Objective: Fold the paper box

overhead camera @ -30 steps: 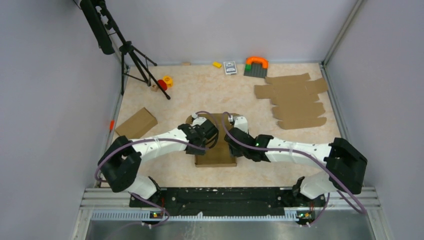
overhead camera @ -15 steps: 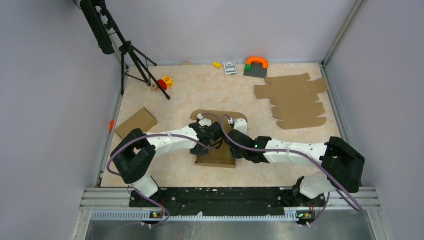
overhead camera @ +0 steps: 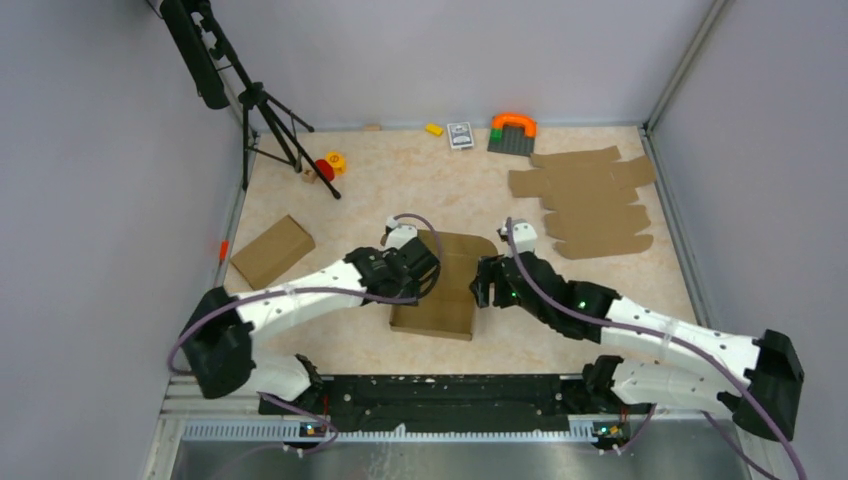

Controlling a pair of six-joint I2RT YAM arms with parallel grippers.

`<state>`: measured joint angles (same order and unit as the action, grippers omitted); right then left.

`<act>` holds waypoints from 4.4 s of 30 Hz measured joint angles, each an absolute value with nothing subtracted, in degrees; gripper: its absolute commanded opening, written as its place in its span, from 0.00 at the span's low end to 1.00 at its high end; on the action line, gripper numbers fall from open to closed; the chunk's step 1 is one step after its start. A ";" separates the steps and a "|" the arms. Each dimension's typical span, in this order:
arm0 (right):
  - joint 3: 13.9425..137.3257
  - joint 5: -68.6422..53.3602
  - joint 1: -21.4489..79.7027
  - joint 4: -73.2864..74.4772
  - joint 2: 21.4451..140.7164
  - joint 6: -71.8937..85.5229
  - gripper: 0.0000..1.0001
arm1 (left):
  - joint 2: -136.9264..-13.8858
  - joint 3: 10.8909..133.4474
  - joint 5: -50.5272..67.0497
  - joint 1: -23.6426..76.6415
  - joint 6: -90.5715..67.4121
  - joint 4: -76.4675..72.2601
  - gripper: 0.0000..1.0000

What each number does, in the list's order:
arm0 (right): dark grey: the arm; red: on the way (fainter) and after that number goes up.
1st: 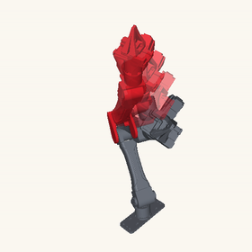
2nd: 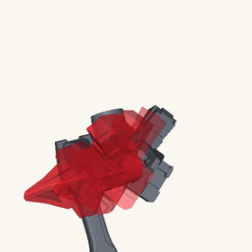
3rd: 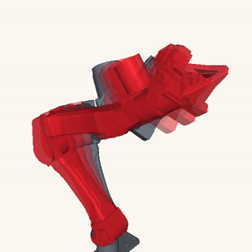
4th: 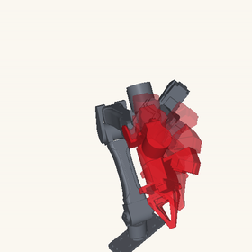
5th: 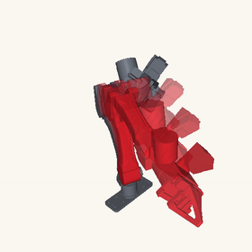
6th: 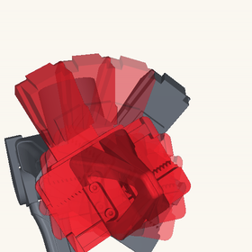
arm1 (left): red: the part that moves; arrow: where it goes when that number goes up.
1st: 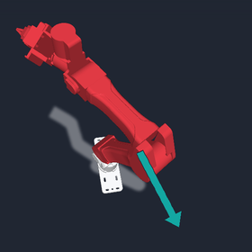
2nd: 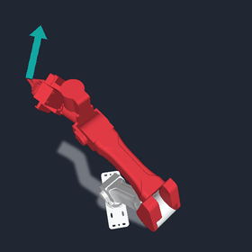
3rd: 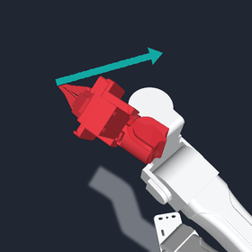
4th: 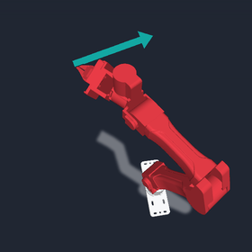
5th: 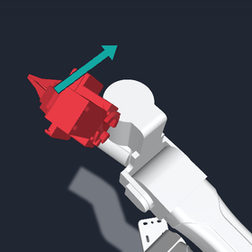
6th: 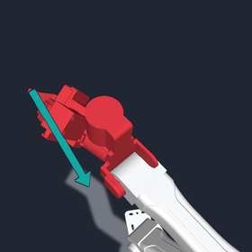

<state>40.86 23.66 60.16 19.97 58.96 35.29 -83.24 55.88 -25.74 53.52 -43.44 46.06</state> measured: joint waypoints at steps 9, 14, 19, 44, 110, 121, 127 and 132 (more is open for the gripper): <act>38.98 12.23 43.92 20.38 50.98 26.96 0.92 | -54.83 45.25 -17.06 42.00 -32.97 37.43 0.99; 37.78 2.33 36.47 17.54 50.52 24.08 0.89 | -49.01 41.15 -13.50 36.23 -30.41 30.81 0.98; 37.78 -3.97 34.96 13.85 56.51 23.07 0.81 | -57.76 41.15 -11.42 34.24 -30.02 24.12 0.93; 38.02 -7.86 34.96 11.09 64.99 30.41 0.08 | -68.03 43.68 -5.63 33.87 -31.11 18.09 0.25; 29.56 38.74 49.39 -21.06 74.89 31.94 0.00 | -71.24 28.69 -10.48 42.39 -25.76 -17.96 0.00; 25.52 39.40 51.59 -21.82 70.08 31.00 0.00 | -72.38 37.93 -12.14 43.00 -29.74 -3.60 0.00; 25.54 39.62 52.03 -20.84 68.14 30.44 0.00 | -72.38 42.44 -13.02 43.00 -30.48 2.31 0.00; 25.65 39.44 52.23 -19.88 66.83 30.46 0.00 | -72.38 42.46 -12.95 43.07 -31.64 3.64 0.00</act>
<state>25.65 39.44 52.23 -19.88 66.83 30.46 -72.38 42.46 -12.95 43.07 -31.64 3.64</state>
